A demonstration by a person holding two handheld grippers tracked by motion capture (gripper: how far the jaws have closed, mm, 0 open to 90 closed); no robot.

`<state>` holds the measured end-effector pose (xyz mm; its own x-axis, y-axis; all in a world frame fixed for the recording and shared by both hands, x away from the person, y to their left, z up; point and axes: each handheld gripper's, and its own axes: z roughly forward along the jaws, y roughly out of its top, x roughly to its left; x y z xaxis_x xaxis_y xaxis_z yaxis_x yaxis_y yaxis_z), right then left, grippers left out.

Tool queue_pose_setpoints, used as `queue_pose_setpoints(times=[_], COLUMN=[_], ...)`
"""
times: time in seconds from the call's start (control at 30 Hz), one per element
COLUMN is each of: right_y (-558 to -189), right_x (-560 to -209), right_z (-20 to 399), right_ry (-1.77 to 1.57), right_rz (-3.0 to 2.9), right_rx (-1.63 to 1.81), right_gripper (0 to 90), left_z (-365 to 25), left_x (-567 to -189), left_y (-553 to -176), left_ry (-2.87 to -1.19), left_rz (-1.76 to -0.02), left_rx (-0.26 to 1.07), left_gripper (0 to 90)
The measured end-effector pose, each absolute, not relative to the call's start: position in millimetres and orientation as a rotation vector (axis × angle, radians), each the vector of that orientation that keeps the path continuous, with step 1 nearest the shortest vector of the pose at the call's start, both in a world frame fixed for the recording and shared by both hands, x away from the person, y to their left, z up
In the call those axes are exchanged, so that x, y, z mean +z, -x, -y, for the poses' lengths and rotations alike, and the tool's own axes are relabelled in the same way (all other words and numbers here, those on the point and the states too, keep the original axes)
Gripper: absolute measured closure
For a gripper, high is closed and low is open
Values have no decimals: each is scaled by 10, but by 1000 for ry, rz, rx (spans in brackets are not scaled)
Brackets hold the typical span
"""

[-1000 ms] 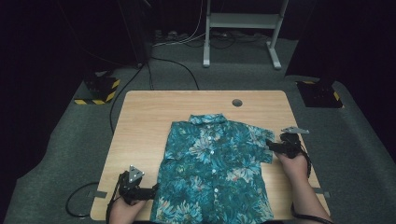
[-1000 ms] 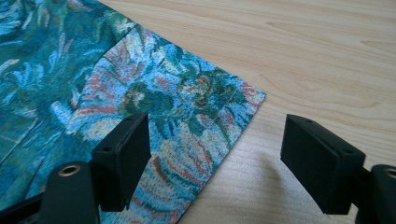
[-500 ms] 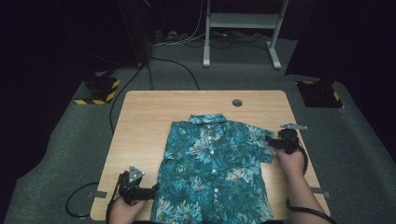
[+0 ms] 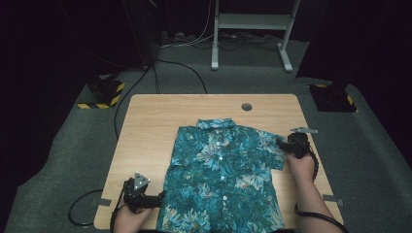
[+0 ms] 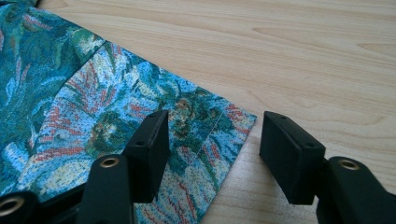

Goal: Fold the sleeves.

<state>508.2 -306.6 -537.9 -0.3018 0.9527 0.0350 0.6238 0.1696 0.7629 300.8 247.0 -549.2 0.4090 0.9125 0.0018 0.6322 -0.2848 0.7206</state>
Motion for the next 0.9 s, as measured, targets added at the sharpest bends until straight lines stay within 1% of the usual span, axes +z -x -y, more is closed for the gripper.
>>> queue_pose_setpoints(times=[0.17, 0.43, 0.67, 0.77, 0.9], right_y=[-5070, -5024, -5004, -5000, -5001], right_x=[-5386, -5396, -5397, -5396, -5395], right_z=[3079, 3082, 3044, 3032, 3028], right_ry=[-1480, -1446, -1448, -1465, -1479], right_rz=[-1987, -1987, -1978, -1963, -1964], right_rx=[962, 950, 950, 947, 962], right_gripper=[491, 609, 736, 773, 860], left_z=[-2470, -2469, -2469, -2469, -2469], left_x=[-5491, -5492, -5492, -5492, -5492], left_y=[-3008, -3007, -3007, -3006, -3006], left_ry=[-2023, -2022, -2022, -2022, -2022], left_rz=[-1309, -1309, -1309, -1310, -1310], left_rx=[559, 559, 559, 559, 559], left_gripper=[4, 4, 4, 4, 4])
